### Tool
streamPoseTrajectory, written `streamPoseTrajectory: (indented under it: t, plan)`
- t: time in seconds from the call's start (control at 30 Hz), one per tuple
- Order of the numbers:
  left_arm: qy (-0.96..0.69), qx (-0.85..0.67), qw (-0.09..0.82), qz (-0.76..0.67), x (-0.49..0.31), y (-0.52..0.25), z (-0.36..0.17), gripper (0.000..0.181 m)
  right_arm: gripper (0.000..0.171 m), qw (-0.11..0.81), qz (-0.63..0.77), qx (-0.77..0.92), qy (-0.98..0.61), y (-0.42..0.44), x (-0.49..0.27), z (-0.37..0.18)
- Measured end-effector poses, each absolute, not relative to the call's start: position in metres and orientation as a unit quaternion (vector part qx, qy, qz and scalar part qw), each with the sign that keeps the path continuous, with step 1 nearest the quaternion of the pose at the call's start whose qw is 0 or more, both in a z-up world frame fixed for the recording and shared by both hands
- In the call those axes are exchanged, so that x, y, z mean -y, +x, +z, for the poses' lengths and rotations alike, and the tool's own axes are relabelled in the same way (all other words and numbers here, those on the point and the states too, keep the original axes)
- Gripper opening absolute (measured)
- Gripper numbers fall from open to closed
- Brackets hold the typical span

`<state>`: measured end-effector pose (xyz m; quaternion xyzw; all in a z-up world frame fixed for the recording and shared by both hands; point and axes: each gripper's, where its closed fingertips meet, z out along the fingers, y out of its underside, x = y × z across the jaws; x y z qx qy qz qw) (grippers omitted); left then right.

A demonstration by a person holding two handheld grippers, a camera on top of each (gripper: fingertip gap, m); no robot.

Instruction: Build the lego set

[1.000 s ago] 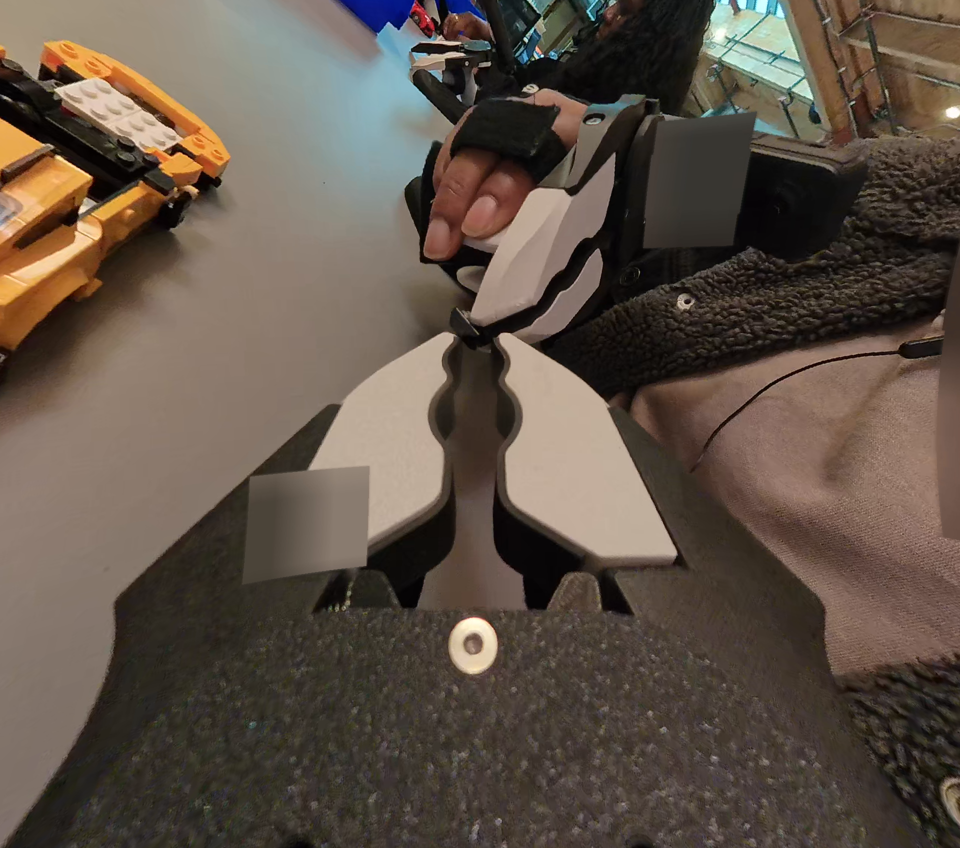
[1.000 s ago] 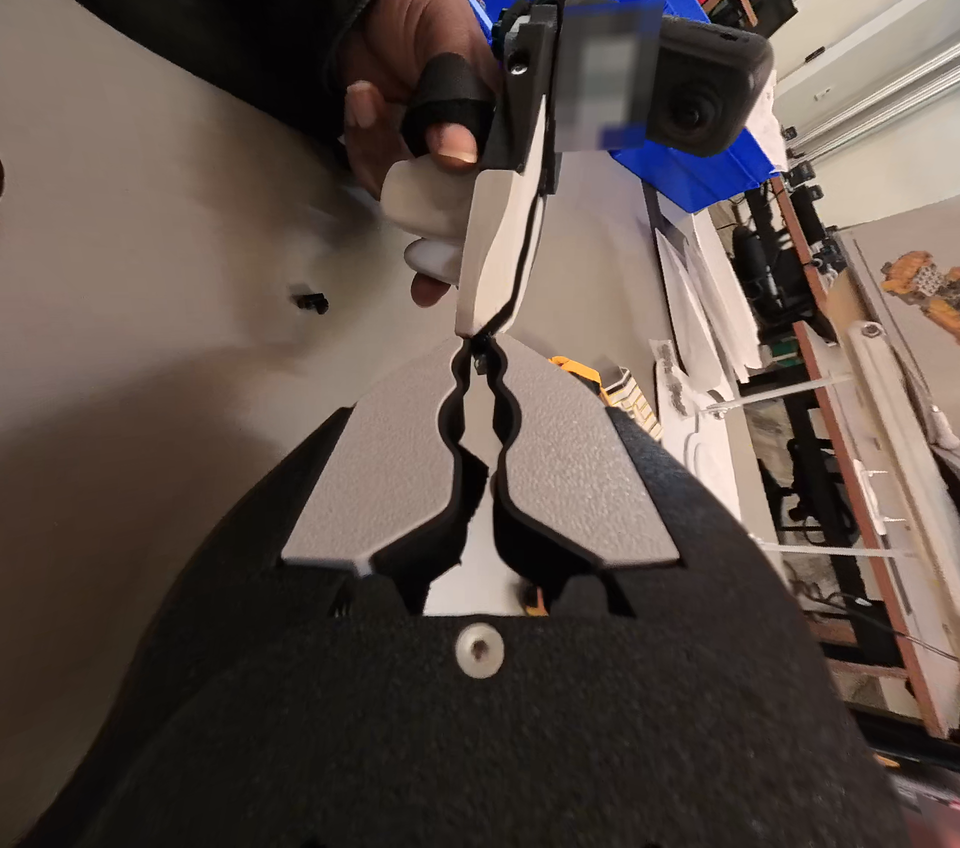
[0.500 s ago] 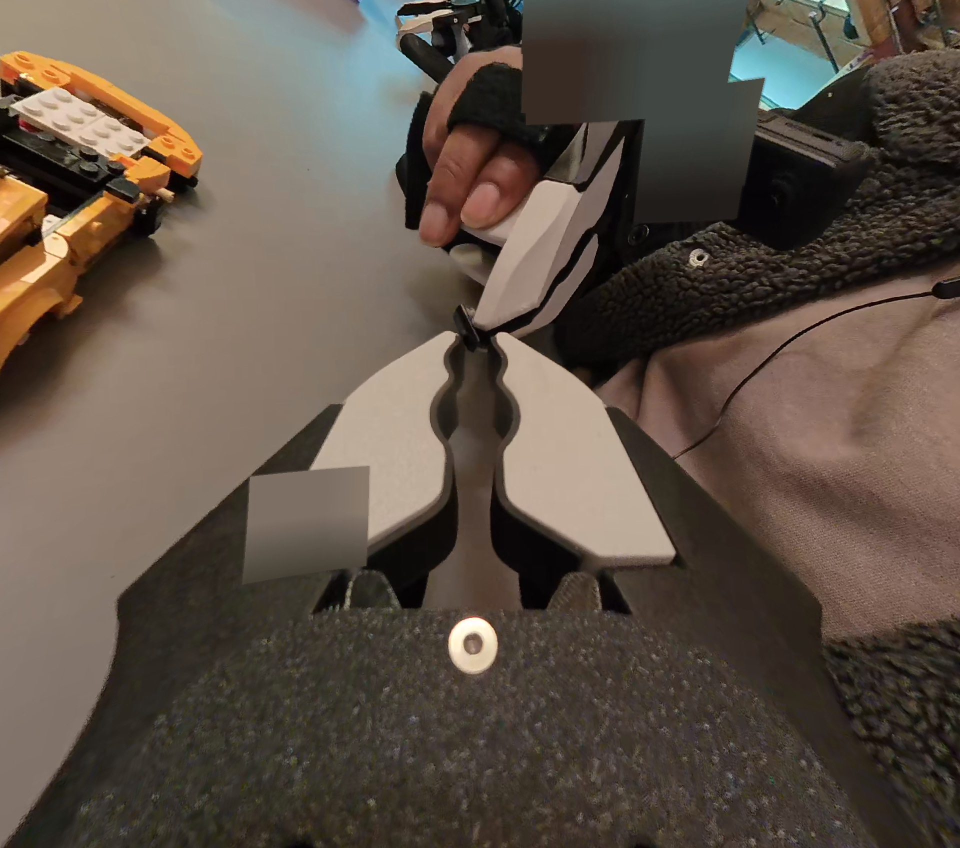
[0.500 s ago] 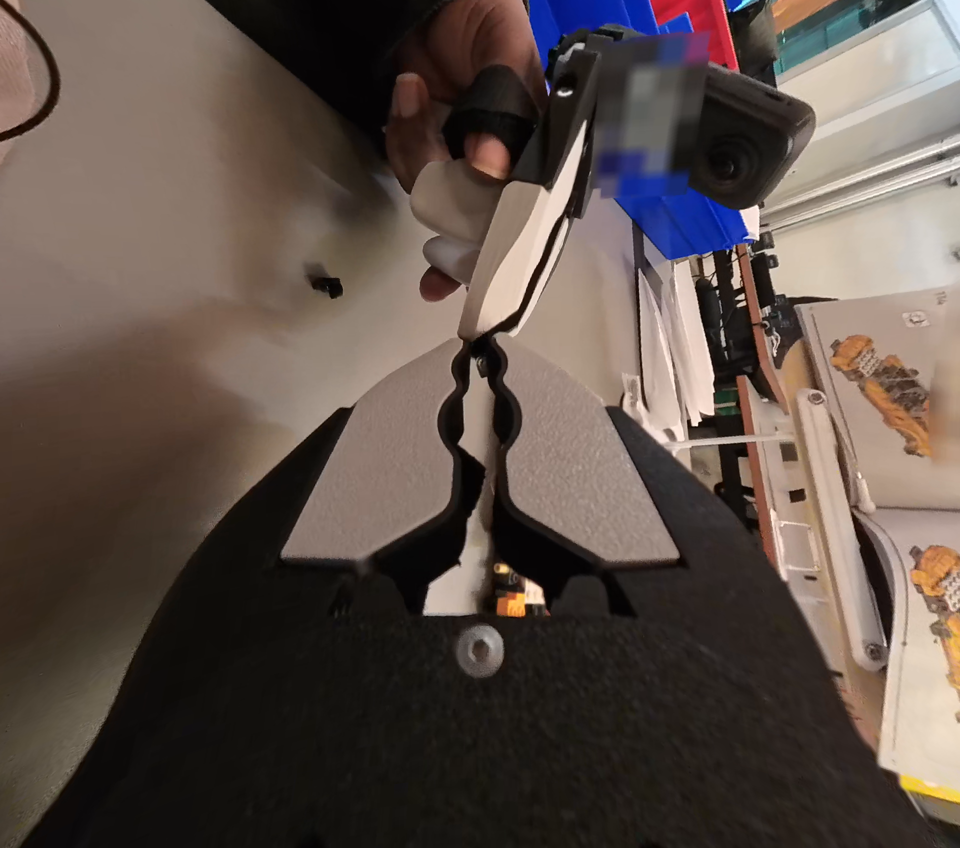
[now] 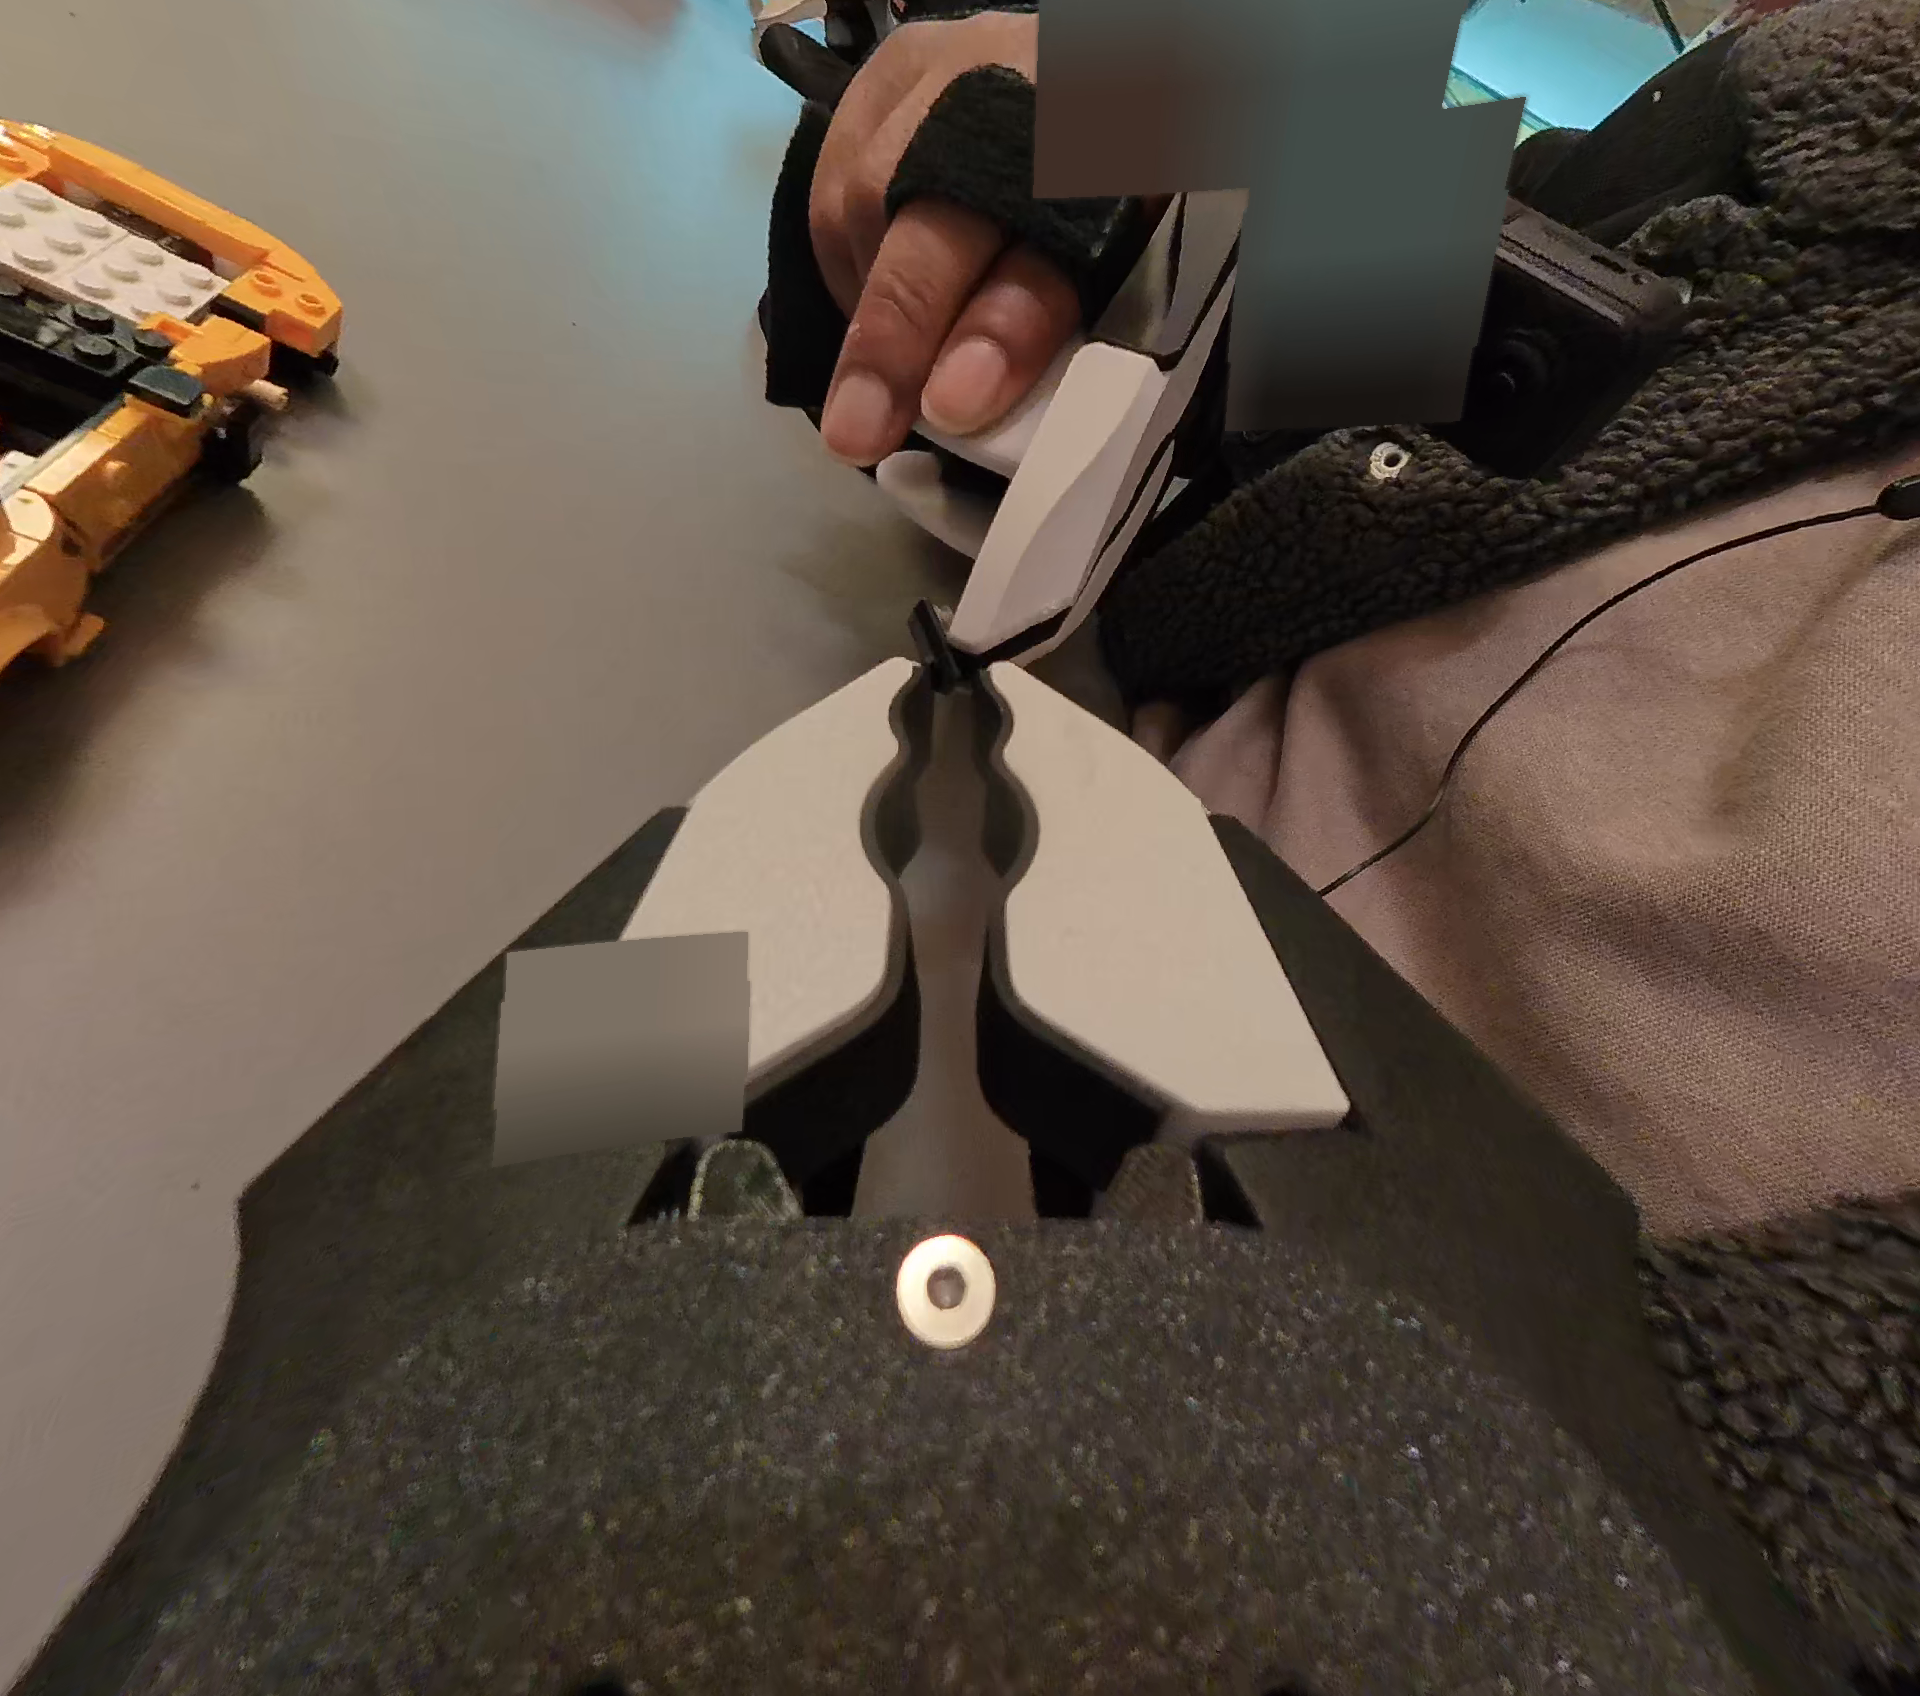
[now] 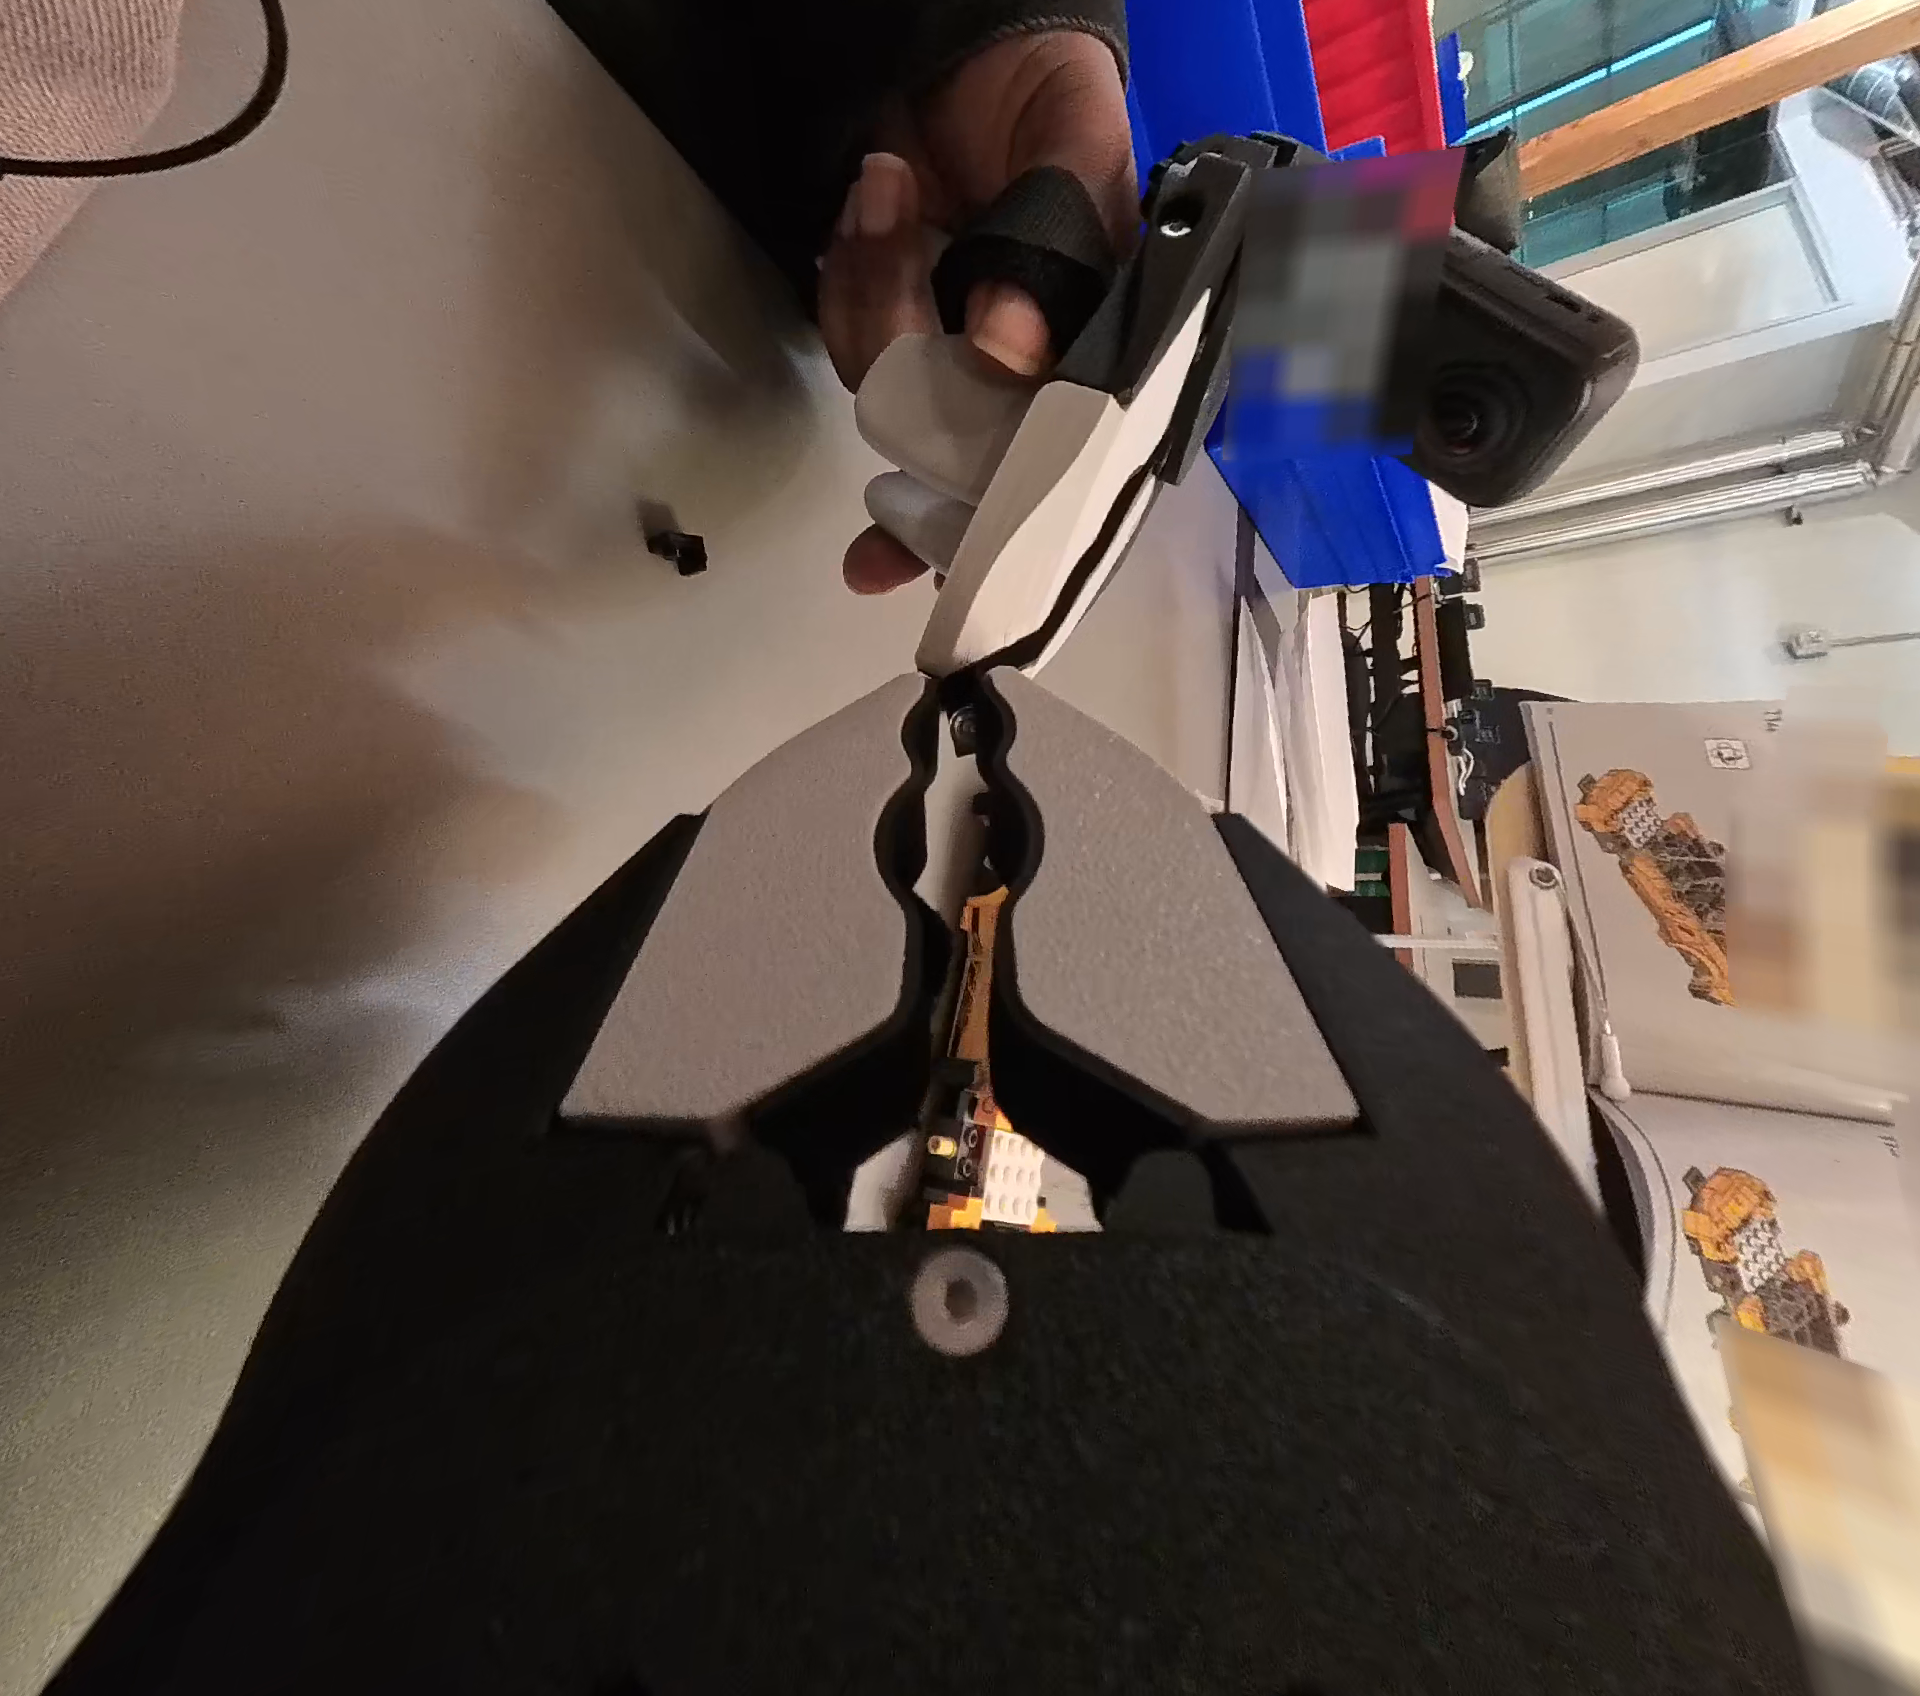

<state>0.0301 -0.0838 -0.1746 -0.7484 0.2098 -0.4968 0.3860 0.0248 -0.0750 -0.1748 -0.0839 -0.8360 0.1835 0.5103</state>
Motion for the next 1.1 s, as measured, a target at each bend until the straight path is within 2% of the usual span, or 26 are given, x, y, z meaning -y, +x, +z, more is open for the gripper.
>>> streamPoseTrajectory:
  t: [0.33, 0.57, 0.7, 1.1]
  plan:
    - [-0.745, -0.225, 0.386, -0.496, 0.087, 0.033, -0.175, 0.007, 0.013, 0.495, 0.202, 0.840, -0.096, 0.023, 0.077, -0.167]
    - [-0.742, -0.289, 0.407, -0.448, 0.093, 0.041, -0.177, 0.007, 0.022, 0.289, 0.444, 0.798, -0.289, 0.035, 0.083, -0.167]
    - [-0.747, -0.319, 0.418, -0.405, 0.094, 0.045, -0.181, 0.007, 0.018, 0.239, 0.466, 0.796, -0.304, 0.037, 0.092, -0.178]
    - [-0.779, -0.334, 0.441, -0.294, 0.088, 0.040, -0.189, 0.005, 0.009, 0.228, 0.457, 0.784, -0.354, 0.046, 0.086, -0.191]
